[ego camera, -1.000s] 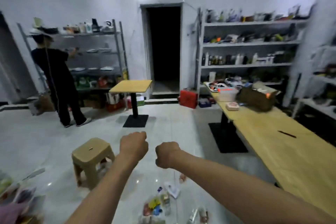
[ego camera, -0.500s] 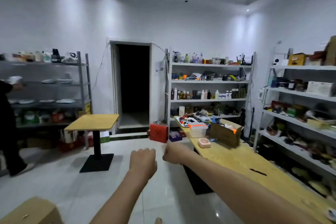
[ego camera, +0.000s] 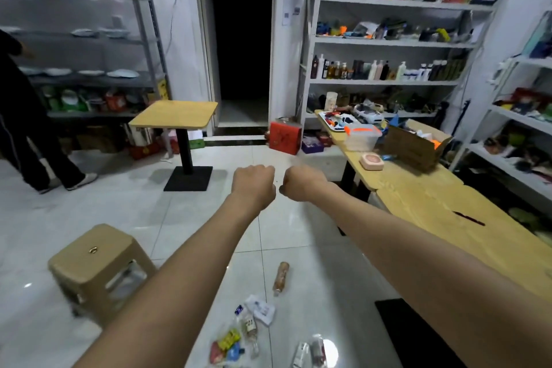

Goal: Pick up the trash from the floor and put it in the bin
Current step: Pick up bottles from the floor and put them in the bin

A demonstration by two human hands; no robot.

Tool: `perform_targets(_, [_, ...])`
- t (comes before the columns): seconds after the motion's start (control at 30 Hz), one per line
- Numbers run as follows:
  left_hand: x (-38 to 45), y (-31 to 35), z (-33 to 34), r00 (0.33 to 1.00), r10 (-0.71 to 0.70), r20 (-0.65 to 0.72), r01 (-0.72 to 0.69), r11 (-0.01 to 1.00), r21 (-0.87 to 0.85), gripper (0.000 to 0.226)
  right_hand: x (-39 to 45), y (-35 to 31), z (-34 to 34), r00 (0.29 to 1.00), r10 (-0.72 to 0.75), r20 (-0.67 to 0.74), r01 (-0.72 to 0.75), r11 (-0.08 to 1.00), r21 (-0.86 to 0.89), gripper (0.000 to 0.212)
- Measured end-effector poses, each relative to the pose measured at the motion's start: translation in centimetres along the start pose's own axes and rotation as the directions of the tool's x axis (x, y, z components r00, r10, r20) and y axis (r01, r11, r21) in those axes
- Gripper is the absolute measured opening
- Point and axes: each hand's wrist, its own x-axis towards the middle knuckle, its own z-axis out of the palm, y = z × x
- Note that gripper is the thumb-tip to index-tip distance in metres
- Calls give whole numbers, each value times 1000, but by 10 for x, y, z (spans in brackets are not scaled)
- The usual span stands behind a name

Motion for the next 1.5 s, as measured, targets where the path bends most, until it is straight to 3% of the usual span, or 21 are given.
perform_targets(0.2, [52,-5,65,999,-37,-29,33,994,-101,32,75,21,34,1000,12,6,-12,1000,-11,32])
perform_targets(0.43, [90,-16,232,991,-120,51,128,977,-169,37,168,53,170,989,34,142,-44,997,67,32])
perform_targets(0.57, [90,-22,373,982,-170,84,185,955,-232,39,213,61,308,970,36,241,-59,994,92,35])
perform_targets(0.93, [29,-27,874,976,-70,206,104,982,-157,45,303,96,824,949,38,314,-86,986,141,66])
perform_targets(1.1, [16,-14,1052,912,129,390,-116,992,-57,63,324,112,999,936,28,350,-89,983,159,92])
perform_targets(1.2, [14,-1,1124,857,219,466,-238,971,-17,81,331,122,1067,918,40,395,-114,980,165,117])
perform_targets(1.27, [14,8,1159,836,230,497,-274,962,15,96,337,125,1102,907,67,416,-167,964,208,122])
perform_targets(1.37, [6,18,1189,803,151,577,-189,982,6,99,341,125,1131,944,82,321,-139,978,157,105])
perform_targets(1.5, [-1,20,1196,866,98,490,-147,987,64,50,349,137,1133,958,-32,284,-8,990,139,40])
